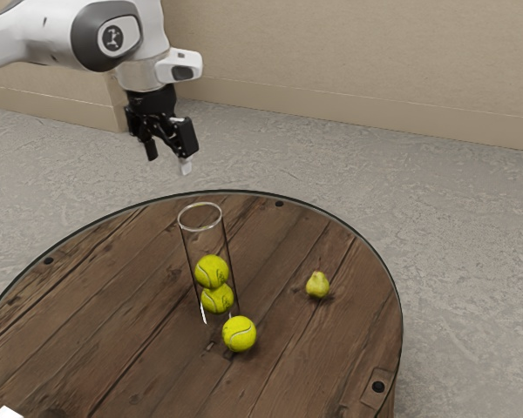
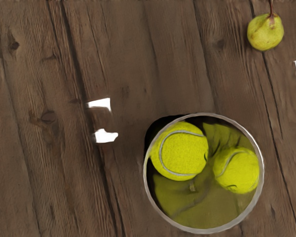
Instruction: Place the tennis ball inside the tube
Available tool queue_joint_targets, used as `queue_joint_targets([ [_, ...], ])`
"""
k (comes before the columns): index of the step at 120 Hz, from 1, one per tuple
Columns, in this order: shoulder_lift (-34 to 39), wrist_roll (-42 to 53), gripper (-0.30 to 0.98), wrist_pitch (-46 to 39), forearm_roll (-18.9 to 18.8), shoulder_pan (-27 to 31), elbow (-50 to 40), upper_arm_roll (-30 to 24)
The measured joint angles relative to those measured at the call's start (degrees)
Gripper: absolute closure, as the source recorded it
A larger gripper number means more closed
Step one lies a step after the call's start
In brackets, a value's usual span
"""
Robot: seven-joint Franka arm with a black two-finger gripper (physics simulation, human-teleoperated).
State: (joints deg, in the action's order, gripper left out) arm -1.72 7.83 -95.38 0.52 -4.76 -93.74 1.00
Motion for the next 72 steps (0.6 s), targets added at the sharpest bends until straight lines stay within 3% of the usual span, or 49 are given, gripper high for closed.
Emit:
queue_joint_targets([
  [46, 0.4, 0.1, 0.00, 0.5, -0.1, -1.3, 1.2, -0.5],
  [63, 5.6, -1.9, 0.00, -2.0, 1.4, 1.5, -8.1, -3.6],
  [72, 7.4, -4.0, 0.00, -4.5, 2.1, -0.2, -13.3, -4.5],
])
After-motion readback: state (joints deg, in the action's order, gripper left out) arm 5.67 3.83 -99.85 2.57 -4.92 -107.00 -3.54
